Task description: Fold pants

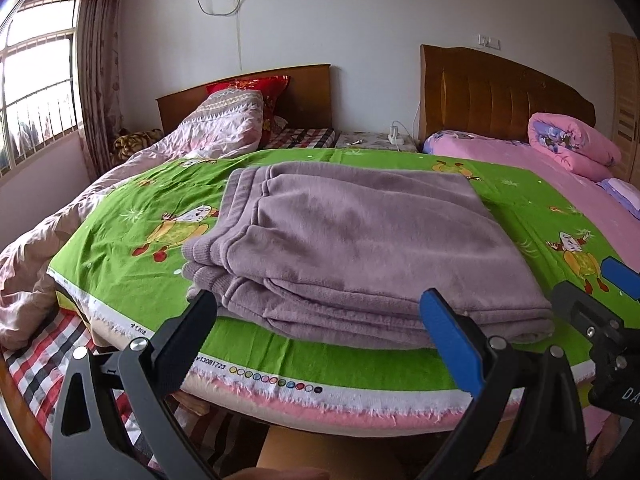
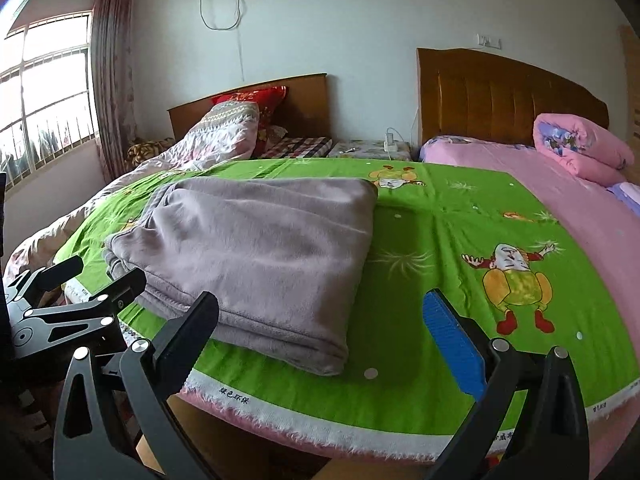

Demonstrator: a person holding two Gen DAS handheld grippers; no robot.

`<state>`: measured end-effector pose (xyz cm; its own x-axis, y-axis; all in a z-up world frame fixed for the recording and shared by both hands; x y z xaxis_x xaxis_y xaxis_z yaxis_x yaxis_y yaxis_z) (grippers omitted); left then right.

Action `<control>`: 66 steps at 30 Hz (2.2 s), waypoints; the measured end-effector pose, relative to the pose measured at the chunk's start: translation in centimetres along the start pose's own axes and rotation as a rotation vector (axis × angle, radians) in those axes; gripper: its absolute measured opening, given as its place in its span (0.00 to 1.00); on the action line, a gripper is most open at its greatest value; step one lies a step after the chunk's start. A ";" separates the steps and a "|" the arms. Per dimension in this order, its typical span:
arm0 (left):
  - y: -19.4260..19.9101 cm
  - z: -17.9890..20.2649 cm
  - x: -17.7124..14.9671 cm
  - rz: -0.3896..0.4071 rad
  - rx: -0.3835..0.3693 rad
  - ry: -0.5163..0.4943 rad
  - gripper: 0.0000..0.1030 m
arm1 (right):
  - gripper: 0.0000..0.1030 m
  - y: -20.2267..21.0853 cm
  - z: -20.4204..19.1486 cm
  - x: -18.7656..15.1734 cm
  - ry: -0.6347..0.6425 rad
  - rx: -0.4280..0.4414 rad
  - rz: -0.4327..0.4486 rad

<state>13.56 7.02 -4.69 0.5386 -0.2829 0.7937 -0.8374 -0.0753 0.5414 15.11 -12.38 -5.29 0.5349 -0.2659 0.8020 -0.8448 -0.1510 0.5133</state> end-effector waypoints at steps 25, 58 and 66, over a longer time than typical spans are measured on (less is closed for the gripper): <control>-0.1 -0.3 -0.1 0.005 0.012 0.003 0.99 | 0.96 -0.1 -0.1 -0.4 0.006 0.005 -0.011; -0.3 -0.2 -0.2 0.003 0.005 -0.004 0.99 | 0.96 -0.2 0.2 -0.6 -0.001 0.002 -0.021; -0.2 -0.2 -0.2 0.003 0.005 -0.003 0.99 | 0.96 -0.2 0.3 -0.9 -0.004 0.001 -0.022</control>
<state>13.65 7.29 -4.95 0.5359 -0.2862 0.7943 -0.8394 -0.0796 0.5377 14.83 -12.37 -6.22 0.5531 -0.2661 0.7895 -0.8330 -0.1578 0.5304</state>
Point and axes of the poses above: each gripper's, at about its wrist camera, not at the fingertips, and y roughly against the way its jaws point, z to its right, x to its top, the point moved 8 cm from there along -y, roughly the way its jaws point, and after that the axes turned 15 degrees about -y, right-handed, at the moved point
